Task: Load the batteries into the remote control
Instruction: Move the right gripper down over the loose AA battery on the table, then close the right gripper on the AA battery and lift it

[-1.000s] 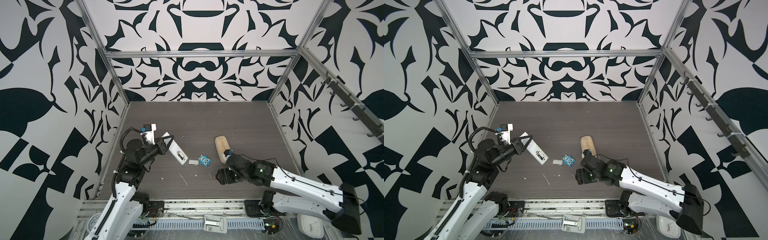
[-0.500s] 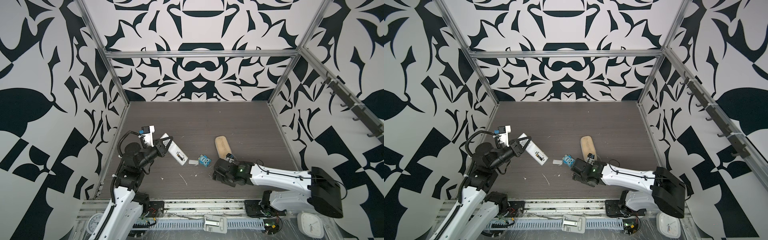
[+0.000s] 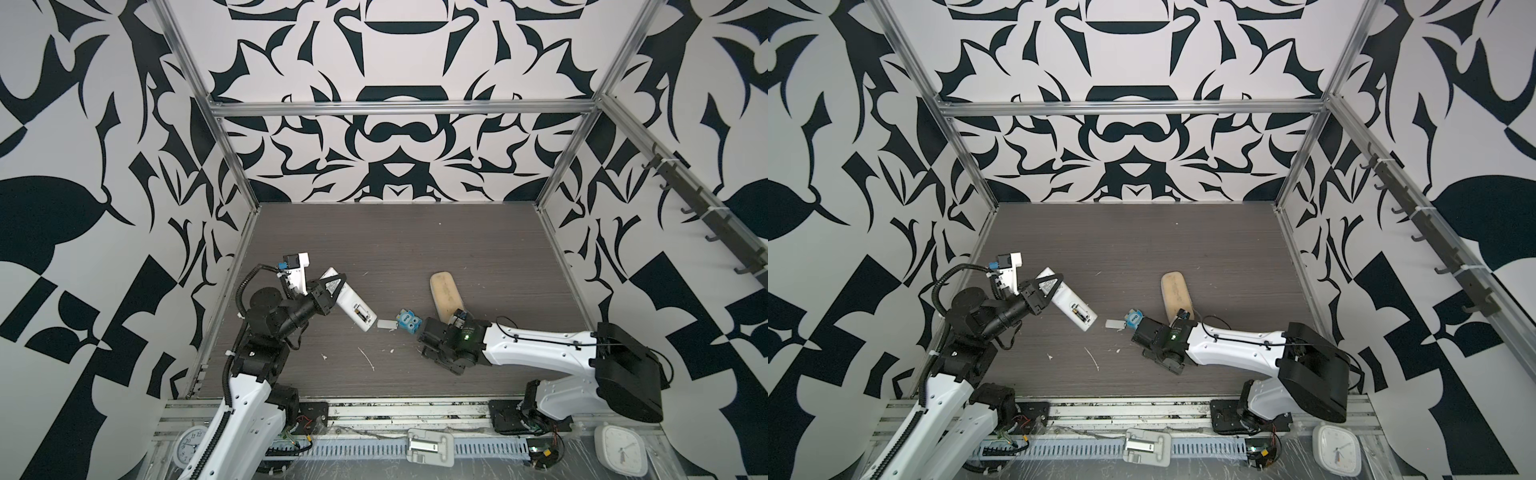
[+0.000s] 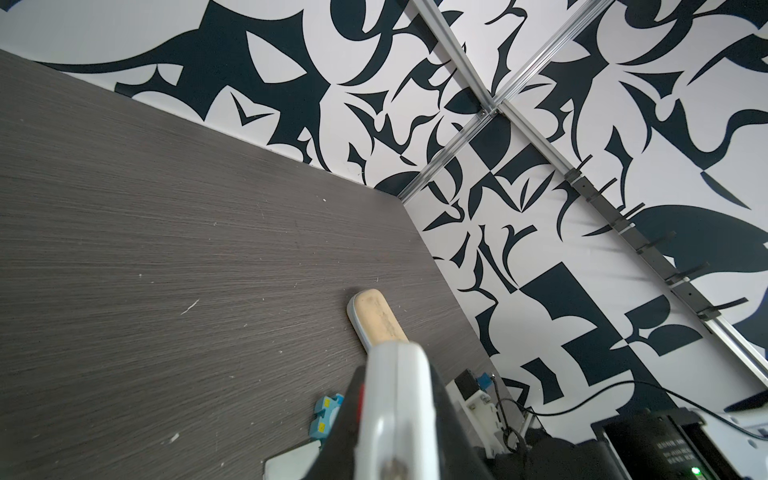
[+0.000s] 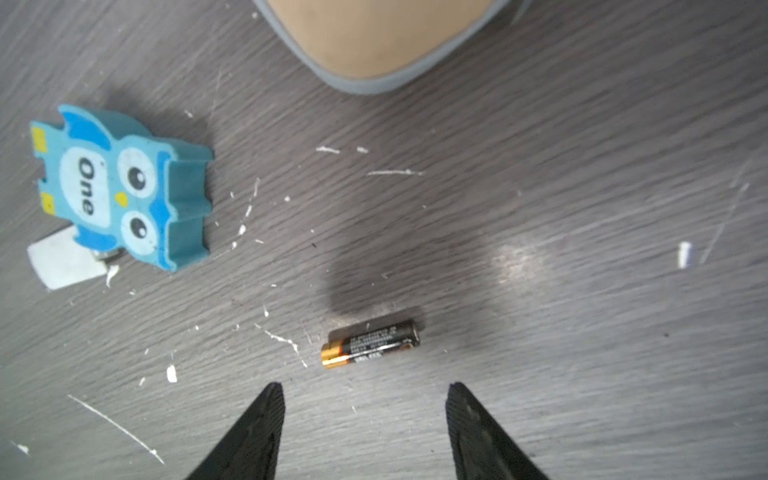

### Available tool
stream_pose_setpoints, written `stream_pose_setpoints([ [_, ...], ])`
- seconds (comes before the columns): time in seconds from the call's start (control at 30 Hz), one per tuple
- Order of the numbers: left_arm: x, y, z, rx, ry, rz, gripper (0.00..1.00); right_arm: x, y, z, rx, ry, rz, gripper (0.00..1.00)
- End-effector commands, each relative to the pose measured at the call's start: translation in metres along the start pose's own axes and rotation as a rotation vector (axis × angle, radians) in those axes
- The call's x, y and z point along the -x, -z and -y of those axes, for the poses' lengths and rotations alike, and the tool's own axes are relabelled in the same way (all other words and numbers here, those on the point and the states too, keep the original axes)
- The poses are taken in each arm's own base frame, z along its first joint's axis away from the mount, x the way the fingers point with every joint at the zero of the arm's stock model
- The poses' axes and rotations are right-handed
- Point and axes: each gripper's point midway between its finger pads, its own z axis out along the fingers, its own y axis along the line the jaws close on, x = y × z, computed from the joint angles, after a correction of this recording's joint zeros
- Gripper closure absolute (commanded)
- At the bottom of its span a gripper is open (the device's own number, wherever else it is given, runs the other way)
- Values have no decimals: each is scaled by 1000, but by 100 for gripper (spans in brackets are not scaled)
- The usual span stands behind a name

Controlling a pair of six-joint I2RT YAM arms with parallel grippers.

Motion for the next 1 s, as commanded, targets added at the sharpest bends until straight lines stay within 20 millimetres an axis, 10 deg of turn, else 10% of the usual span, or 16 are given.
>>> stream_pose_setpoints([
  [0.0, 6, 2, 9, -34, -23, 27, 100, 4, 6, -9, 0, -59, 27, 34],
  [0.73, 5, 4, 12, -34, -55, 36, 100, 7, -26, 18, -77, -123, 19, 42],
  [0.97, 5, 3, 8, -20, -58, 40, 100, 4, -33, 36, -127, -120, -4, 59],
])
